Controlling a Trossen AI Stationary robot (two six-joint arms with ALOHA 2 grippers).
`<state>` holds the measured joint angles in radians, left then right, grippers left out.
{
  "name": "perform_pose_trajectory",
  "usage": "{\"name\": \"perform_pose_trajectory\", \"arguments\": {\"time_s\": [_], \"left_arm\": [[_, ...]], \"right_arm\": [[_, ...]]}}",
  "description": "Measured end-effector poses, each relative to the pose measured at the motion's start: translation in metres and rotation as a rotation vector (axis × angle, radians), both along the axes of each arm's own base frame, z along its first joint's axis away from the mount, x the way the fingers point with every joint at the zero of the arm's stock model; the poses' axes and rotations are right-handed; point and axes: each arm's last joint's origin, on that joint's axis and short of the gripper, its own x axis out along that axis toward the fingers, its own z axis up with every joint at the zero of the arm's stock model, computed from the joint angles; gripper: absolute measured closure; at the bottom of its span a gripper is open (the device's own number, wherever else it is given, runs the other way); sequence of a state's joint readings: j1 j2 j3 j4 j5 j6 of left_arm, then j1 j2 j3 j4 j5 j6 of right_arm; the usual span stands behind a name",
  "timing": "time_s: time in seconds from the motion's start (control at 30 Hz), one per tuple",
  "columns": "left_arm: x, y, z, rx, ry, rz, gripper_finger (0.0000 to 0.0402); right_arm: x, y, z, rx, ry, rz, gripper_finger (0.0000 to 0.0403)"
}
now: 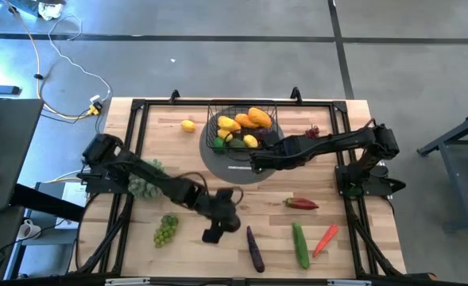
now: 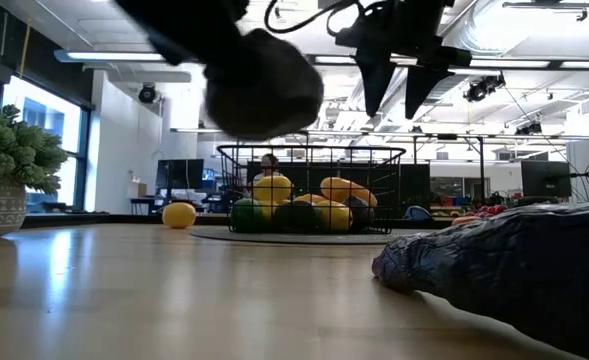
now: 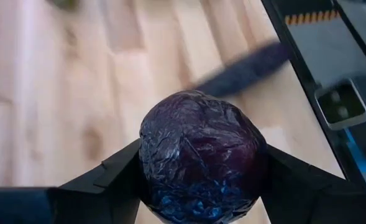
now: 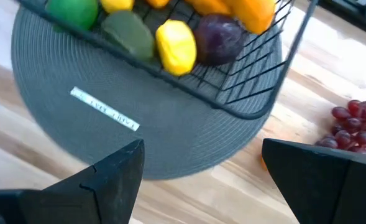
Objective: Build produce basket
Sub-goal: Put the violet plum into the wire basket
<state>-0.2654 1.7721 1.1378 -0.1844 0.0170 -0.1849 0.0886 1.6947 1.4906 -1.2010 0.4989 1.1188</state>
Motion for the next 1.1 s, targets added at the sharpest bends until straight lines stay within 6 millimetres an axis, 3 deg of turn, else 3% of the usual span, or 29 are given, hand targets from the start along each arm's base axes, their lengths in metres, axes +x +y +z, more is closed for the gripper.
{"name": "perform_pose_trajectory", "arguments": {"time_s": [0.6,1.1], "left_arm": [[-0.001,0.111,0.057,0.054,-0.229,0.316,0.0154],[-0.009,0.197,0.070,0.122,-0.351,0.548,0.0154]], "right_arm": [[-0.031,-0.033,0.046,-0.061,-0.134,-0.042,0.0092],[-0.032,-0.060,0.053,-0.137,-0.099,0.051,0.0093]]}}
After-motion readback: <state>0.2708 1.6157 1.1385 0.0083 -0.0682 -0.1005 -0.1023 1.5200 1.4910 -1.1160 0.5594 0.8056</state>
